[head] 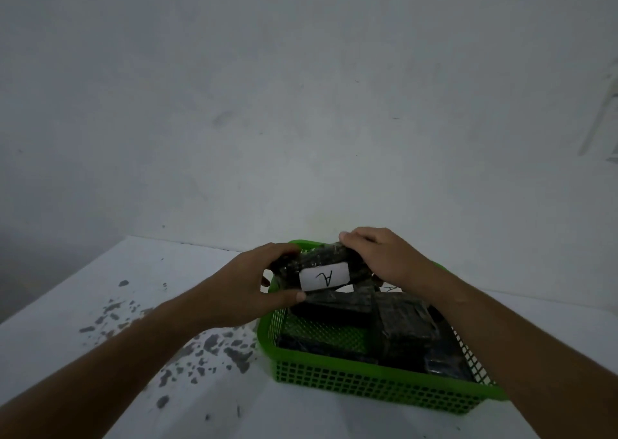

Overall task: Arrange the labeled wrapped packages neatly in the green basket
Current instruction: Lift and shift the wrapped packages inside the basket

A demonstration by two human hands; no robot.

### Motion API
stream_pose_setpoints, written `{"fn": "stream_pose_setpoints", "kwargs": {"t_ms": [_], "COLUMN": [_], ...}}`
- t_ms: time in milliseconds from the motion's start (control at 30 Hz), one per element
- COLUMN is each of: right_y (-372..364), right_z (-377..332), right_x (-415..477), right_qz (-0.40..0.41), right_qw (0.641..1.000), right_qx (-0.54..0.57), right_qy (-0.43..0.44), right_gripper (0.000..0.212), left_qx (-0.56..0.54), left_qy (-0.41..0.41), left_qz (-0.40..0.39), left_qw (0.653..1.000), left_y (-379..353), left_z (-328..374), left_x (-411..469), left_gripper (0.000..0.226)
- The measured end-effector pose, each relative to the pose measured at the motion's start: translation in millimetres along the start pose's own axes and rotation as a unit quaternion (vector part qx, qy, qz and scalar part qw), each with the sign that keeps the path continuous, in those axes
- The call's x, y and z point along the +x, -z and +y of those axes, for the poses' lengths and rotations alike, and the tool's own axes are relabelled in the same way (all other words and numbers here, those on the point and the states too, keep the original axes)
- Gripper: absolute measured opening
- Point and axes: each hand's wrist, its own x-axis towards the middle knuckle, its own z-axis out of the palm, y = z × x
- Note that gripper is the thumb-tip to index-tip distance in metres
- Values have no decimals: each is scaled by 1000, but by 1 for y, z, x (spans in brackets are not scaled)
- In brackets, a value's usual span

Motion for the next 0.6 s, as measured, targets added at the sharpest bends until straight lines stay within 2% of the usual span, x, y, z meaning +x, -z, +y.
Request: {"fn": "stream_pose_setpoints", "kwargs": {"t_ms": [133, 233, 333, 433, 500, 600], "right_y": [-9, -21, -38, -52, -57, -63], "right_z": [-9, -14, -22, -33, -34, -29], "right_x": [-7, -9, -8, -9, -7, -4], "right_qz": [-13, -33, -43, -60, -68, -74], "right_qw": [997, 994, 996, 992, 996, 996], "right_qx": [53, 59, 53, 100, 51, -54], "right_qy": [-63, -81, -64, -50, -26, 23], "right_gripper": [67, 85, 93, 65, 43, 23], "left_qx": [-20, 6, 34, 72, 95, 124], "left_qy": [-48, -88, -73, -23, 23, 102], "left_qz": [39, 80, 109, 130, 145, 149], "left_qw": [998, 993, 991, 989, 985, 976], "left_y": [5, 13, 25, 38, 44, 49], "left_z": [8, 12, 9, -8, -25, -49], "left_x": [-7, -16, -31, -52, -69, -97], "left_gripper": [80, 67, 58, 56, 56, 57]}}
